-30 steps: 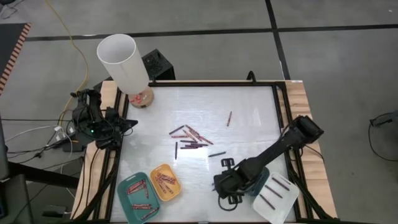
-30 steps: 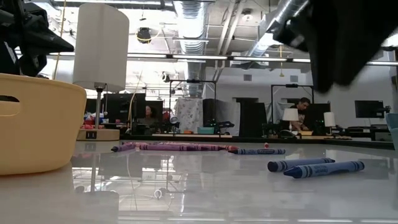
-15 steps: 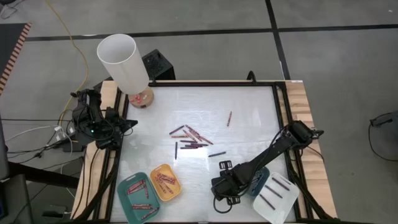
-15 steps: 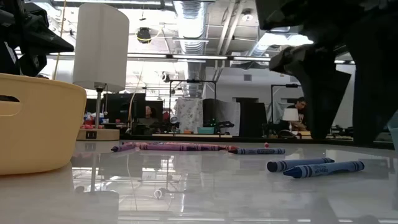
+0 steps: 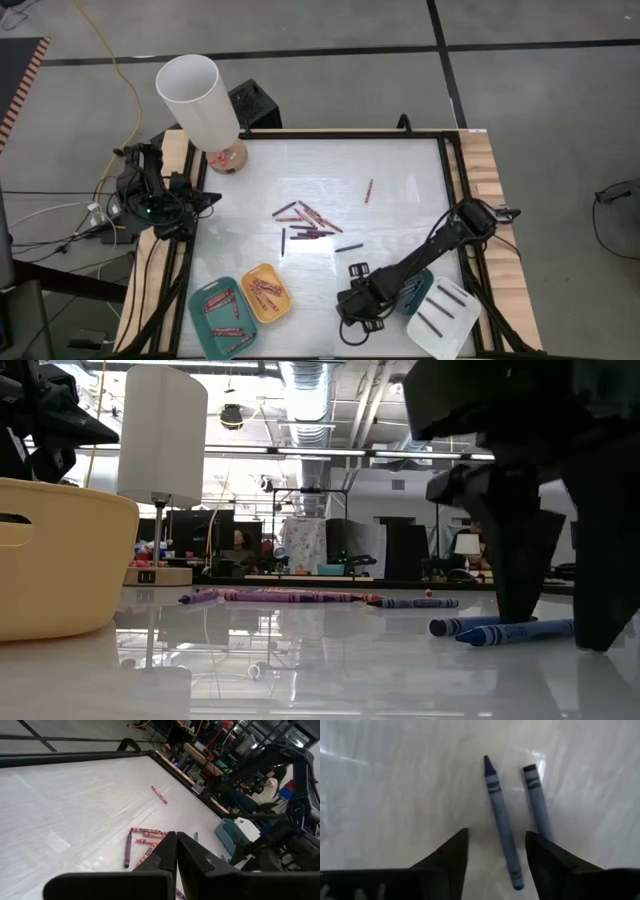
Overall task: Sort crayons
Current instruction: Put the blue crayon into the dark blue bin
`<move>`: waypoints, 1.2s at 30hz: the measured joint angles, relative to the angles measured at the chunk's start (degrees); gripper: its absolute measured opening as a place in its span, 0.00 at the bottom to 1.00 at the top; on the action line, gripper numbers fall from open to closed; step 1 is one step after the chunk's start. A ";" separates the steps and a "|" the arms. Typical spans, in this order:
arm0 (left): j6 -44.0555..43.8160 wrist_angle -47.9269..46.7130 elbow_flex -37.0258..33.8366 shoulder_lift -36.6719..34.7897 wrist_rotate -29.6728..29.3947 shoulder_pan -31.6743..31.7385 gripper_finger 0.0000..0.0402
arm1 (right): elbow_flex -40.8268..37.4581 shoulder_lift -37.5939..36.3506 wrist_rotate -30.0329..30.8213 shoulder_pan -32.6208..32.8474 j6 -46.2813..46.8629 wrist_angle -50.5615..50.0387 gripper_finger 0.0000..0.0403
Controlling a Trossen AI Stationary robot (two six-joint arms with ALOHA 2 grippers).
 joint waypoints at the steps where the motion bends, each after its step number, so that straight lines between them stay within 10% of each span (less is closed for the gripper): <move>1: 0.00 0.00 0.00 0.00 -0.01 0.00 0.00 | 0.00 0.01 0.04 -0.01 -0.04 -0.02 0.48; 36: -0.09 -0.02 -0.01 0.00 -0.02 0.01 0.00 | 0.09 2.76 -1.15 -1.04 1.08 -0.72 0.02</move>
